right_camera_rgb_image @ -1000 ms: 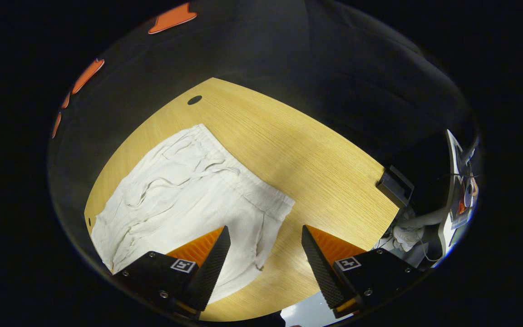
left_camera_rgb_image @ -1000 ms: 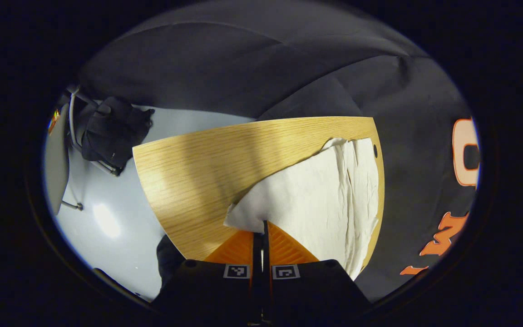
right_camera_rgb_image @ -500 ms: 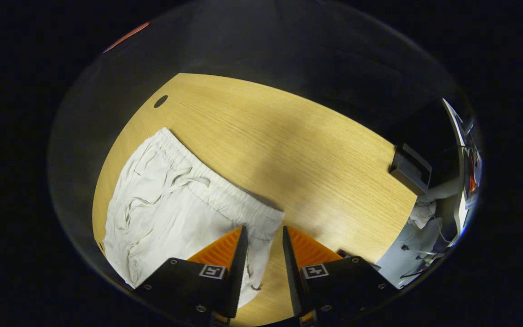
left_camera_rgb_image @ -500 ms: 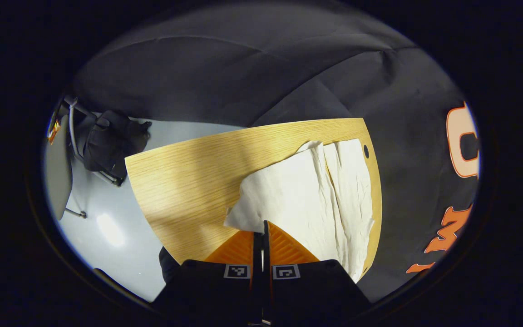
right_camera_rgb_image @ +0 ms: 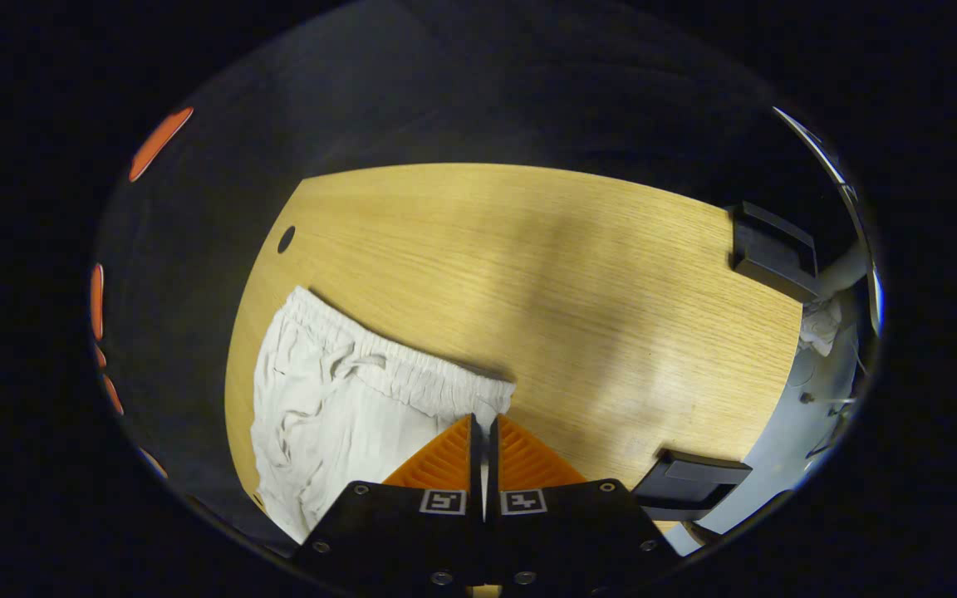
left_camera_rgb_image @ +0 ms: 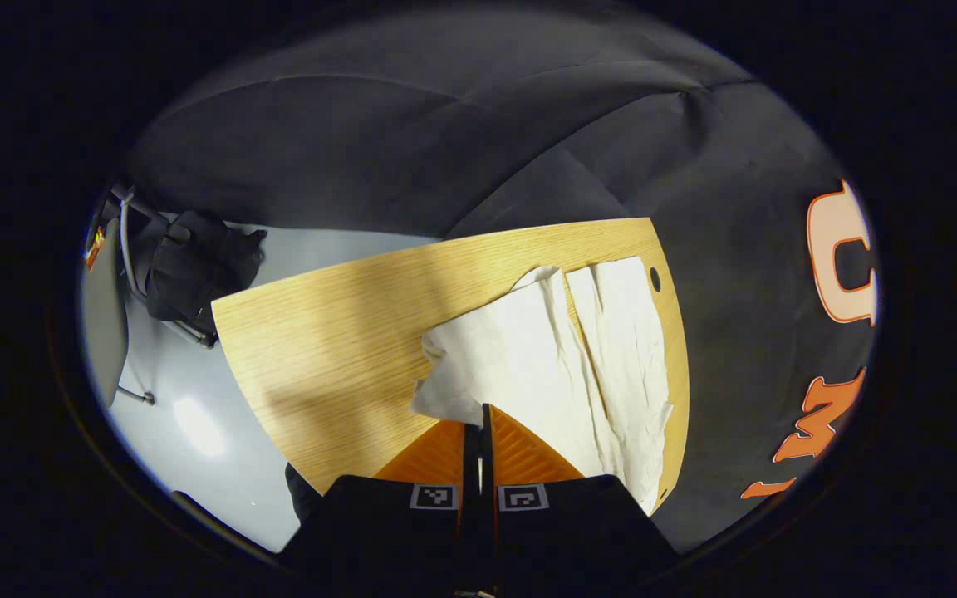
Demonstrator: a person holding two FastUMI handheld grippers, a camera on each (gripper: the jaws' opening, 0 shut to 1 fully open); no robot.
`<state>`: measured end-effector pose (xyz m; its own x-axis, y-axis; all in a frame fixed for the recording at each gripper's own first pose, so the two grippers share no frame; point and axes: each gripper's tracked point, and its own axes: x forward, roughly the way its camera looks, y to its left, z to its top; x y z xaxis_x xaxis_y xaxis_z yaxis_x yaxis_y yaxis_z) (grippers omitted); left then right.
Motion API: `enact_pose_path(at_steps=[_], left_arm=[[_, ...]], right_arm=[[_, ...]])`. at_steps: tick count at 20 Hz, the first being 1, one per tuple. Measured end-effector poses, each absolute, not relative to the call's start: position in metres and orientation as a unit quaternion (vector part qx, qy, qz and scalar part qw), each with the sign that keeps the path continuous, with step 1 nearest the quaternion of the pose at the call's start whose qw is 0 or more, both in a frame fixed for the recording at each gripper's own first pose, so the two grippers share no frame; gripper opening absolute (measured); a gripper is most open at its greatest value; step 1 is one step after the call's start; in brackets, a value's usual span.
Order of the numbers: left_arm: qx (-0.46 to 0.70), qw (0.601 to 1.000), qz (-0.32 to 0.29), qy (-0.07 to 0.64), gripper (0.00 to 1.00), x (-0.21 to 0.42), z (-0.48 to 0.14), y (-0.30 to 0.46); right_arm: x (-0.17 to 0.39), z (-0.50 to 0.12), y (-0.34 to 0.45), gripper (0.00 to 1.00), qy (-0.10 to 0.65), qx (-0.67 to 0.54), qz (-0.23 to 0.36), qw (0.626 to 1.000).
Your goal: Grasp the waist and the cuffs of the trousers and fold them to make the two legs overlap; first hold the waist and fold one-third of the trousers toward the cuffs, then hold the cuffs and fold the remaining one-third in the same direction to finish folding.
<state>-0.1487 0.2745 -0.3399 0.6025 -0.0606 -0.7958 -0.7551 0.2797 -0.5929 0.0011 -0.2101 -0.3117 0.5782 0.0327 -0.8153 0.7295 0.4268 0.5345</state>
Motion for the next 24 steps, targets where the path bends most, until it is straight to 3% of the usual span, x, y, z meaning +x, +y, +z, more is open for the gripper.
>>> enact_pose_path(at_steps=[6, 11, 24], left_arm=[[-0.573, 0.711, 0.242, 0.327, 0.04, -0.138, -0.322, 0.291], [-0.578, 0.725, 0.214, 0.307, 0.04, -0.129, -0.295, 0.3], [-0.535, 0.78, 0.127, 0.299, 0.04, -0.002, -0.239, 0.316]], right_arm=[[0.004, -0.298, -0.215, 0.01, 0.359, 0.541, -0.236, 0.723], [0.012, -0.273, -0.22, 0.01, 0.336, 0.556, -0.225, 0.726], [0.06, -0.189, -0.215, 0.01, 0.3, 0.568, -0.186, 0.743]])
